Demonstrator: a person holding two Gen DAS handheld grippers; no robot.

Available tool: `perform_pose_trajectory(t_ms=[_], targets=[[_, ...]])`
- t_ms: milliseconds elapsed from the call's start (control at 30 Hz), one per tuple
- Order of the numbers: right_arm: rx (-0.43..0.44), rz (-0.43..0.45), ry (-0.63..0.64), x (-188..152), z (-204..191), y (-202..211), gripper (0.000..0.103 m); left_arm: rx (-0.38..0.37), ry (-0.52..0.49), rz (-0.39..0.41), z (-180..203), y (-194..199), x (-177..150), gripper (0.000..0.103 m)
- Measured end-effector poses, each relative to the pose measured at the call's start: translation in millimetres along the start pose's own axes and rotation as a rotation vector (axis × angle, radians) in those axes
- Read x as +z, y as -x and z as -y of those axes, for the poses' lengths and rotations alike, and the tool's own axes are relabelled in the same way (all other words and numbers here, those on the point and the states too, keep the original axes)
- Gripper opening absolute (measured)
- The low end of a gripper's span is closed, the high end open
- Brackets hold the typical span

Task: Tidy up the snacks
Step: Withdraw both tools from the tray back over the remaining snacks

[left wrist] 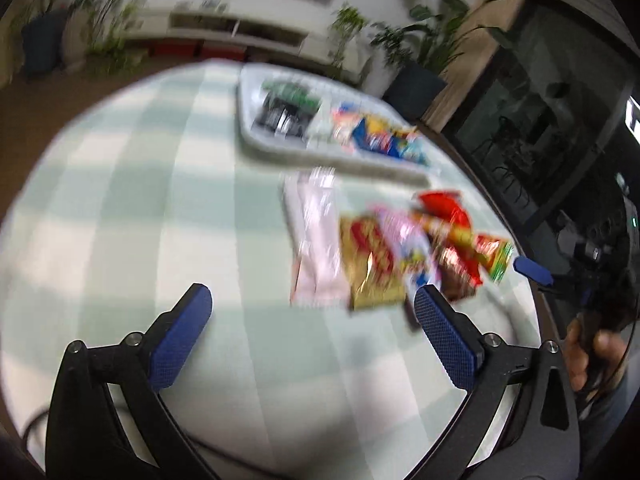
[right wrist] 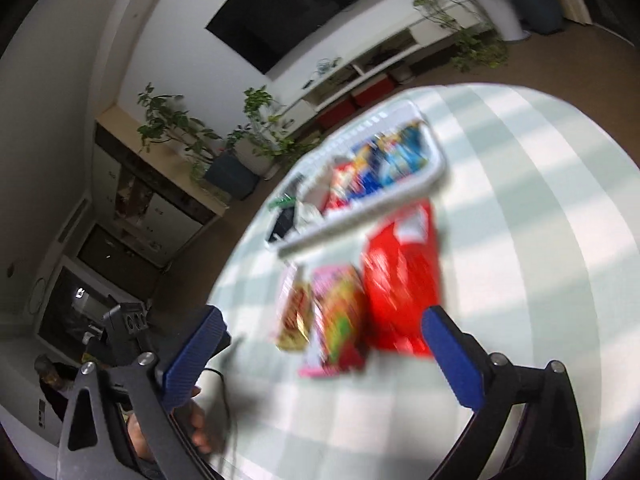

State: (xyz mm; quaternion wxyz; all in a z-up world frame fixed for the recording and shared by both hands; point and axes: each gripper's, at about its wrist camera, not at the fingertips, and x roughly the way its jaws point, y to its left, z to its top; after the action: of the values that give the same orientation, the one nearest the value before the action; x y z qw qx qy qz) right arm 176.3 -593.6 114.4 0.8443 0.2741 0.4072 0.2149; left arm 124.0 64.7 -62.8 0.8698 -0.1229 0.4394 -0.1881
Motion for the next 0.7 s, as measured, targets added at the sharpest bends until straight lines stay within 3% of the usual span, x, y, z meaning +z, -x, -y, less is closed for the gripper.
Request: perform_pose_trajectory(t_ms=[67, 267, 433, 633, 700], targets=[[-0.054, 0.0, 0.033, -10.5, 1.8, -0.8, 0.095, 0.022, 0.058, -0.047, -7.1, -5.8, -7.7, 0.103], [-0.06, 0.032, 0.008, -17.7, 15.4, 1.2, 0.087, 0.054, 0.04, -0.044, -1.7, 0.4, 4.8, 0.103], [-0.095, 0.045, -0.01, -21.3, 25.0, 1.3, 0.085, 0.106, 0.009, -0.072, 5.5, -11.3, 26.9, 0.103], [-0.122, 0.055, 0.003, -22.3, 26.7, 1.9, 0.084, 0.188, -0.101, -0.107, 26.1, -39.3, 62.4, 0.101], [-0.13, 0.057, 0.009, -22.4, 26.6, 2.0, 0.084, 0.21, -0.119, -0.116, 28.1, -47.5, 68.7, 0.096]])
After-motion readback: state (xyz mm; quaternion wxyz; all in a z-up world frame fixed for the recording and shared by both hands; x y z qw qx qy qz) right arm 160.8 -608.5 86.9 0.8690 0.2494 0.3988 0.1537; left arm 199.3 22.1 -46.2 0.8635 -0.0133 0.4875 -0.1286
